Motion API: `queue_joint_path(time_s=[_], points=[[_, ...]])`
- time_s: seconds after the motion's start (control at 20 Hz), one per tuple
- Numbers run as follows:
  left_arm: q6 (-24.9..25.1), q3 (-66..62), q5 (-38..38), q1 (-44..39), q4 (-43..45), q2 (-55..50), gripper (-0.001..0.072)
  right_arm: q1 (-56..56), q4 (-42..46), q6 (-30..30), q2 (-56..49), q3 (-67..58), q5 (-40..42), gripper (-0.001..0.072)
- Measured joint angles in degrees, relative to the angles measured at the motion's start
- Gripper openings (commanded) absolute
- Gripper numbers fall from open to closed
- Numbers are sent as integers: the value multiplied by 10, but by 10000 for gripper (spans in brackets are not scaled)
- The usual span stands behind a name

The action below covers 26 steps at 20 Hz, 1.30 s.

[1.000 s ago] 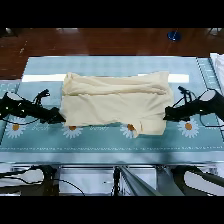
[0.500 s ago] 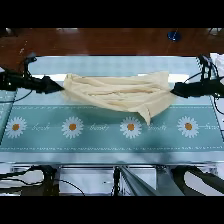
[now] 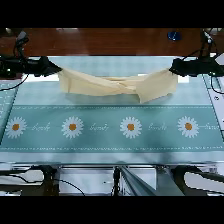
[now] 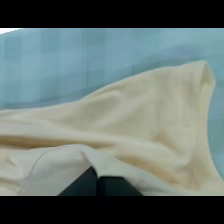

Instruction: Fold the shirts.

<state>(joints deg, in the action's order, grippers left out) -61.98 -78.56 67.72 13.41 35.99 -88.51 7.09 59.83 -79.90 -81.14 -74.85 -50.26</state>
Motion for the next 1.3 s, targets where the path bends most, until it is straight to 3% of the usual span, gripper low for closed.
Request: queue_joint_path(time_s=[0.3,0.65,1.2,1.25,1.3], points=[[-14,-4,-45,4,-2,-38,24,-1,4,-33,-26,-17,77,16],[-17,-7,-118,3,-8,-52,26,-2,-2,-40,-73,-20,101,17],[-17,-7,-137,-37,-11,-118,31,-14,-9,-39,-125,-20,125,26],[-18,-7,-139,-38,-11,-122,58,-16,-9,-39,-129,-20,127,107],[-17,-7,-140,-39,-11,-125,147,-17,-9,-39,-132,-20,131,213]])
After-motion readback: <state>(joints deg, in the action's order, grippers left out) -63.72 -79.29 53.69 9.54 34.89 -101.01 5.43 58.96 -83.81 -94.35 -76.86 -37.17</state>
